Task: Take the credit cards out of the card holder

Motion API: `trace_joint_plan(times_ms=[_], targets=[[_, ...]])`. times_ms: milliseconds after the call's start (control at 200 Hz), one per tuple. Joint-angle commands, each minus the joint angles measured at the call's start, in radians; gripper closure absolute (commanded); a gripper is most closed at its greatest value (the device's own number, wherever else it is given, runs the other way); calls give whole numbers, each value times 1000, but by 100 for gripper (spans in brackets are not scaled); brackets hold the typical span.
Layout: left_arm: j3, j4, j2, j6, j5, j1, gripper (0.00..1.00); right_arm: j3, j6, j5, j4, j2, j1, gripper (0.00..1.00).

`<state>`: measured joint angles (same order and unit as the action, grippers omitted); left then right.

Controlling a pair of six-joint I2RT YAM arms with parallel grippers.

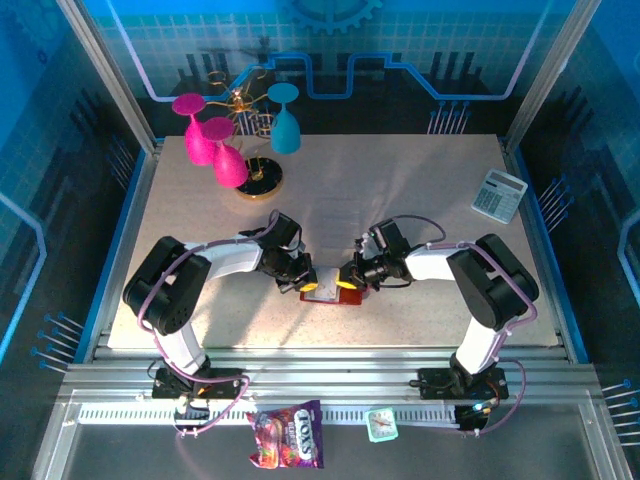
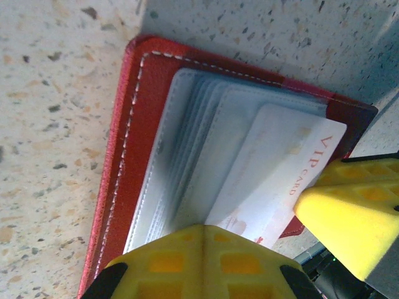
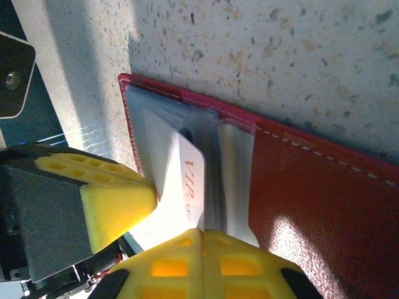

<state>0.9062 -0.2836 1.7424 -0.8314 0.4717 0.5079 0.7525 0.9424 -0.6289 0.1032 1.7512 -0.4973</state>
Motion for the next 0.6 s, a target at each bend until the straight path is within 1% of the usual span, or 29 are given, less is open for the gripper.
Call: trace_joint_plan(times_ms=[0, 140, 210, 395, 485, 595], targets=[[-25, -29, 15, 3, -19, 7, 95, -14, -30, 11, -42, -38, 31, 95], [-27, -29, 12, 3, -22, 7, 95, -14, -83, 6, -111, -63, 60, 96], [-28, -31, 8, 3, -23, 7, 95, -1, -128, 5, -173, -74, 75, 96], [-29, -28, 5, 2, -24, 7, 95, 46, -238, 47, -338, -98, 96, 96], [-27, -25, 5, 2, -23, 7, 94, 57, -249, 58, -359, -99, 98, 96], [-28, -21, 3, -3, -19, 6, 94, 59, -238, 54, -342, -98, 98, 96]])
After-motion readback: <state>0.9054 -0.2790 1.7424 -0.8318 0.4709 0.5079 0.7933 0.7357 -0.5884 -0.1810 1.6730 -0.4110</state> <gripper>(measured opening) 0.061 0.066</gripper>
